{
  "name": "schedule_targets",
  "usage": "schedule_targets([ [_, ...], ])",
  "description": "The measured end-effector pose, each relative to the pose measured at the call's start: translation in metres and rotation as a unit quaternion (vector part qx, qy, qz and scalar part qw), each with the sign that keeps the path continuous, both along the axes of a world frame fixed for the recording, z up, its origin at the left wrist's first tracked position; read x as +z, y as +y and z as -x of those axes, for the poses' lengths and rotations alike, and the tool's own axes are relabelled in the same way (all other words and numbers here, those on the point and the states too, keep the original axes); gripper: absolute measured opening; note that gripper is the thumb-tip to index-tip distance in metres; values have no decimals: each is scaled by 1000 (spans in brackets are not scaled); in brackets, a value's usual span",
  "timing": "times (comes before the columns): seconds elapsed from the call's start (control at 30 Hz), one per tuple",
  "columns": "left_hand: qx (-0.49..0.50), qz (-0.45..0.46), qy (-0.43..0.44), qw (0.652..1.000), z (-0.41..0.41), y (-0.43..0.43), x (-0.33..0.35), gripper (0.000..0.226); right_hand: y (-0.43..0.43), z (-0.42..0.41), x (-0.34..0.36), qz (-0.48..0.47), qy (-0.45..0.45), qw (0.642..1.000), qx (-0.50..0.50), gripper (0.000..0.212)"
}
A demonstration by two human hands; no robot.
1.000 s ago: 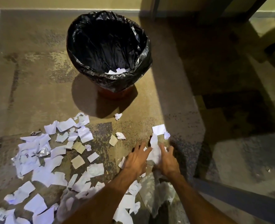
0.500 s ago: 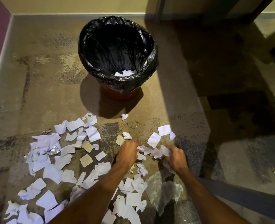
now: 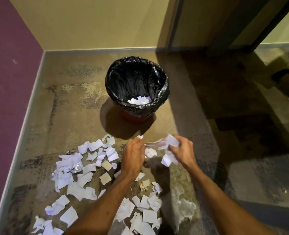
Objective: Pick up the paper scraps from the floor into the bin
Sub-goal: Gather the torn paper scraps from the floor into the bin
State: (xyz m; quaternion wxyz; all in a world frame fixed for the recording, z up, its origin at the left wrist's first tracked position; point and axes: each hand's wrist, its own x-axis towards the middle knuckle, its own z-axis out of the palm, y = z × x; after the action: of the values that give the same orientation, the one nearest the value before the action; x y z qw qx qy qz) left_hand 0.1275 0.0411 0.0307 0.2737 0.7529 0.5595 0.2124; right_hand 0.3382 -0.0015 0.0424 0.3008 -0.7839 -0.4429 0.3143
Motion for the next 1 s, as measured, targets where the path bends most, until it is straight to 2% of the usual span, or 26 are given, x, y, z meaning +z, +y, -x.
schedule_targets([
  [0.1, 18, -105, -51, 993, -1, 33, 44, 28, 45, 8, 49, -89, -15, 996, -3, 1],
  [0.2, 42, -170, -85, 981, -8, 73, 77, 27, 89, 10, 89, -159, -24, 987, -10, 13],
  [0.3, 78, -198, -105, 971, -18, 111, 101, 27, 130, 11, 118, -204, -27, 979, -18, 24],
  [0.43, 85, -194, -85, 974, -24, 164, 109, 28, 182, 15, 128, -206, -21, 978, -33, 8],
  [0.5, 90, -178, -71, 977, -25, 186, 105, 29, 204, 18, 121, -193, -29, 980, -34, 5],
  [0.6, 92, -147, -44, 984, -25, 209, 92, 29, 227, 22, 102, -149, -41, 987, -40, 19],
  [0.7, 83, -100, 13, 991, -23, 222, 81, 32, 240, 25, 84, -70, -34, 997, -28, 39],
  [0.83, 71, -75, 22, 994, -23, 221, 82, 41, 248, 24, 87, 6, -17, 1000, 1, 70],
  [0.9, 75, -84, 23, 993, -21, 220, 82, 35, 249, 25, 90, 26, 15, 999, 13, 85],
  [1.0, 80, -95, 7, 992, -17, 215, 80, 28, 251, 25, 92, 36, 81, 996, 0, 95],
])
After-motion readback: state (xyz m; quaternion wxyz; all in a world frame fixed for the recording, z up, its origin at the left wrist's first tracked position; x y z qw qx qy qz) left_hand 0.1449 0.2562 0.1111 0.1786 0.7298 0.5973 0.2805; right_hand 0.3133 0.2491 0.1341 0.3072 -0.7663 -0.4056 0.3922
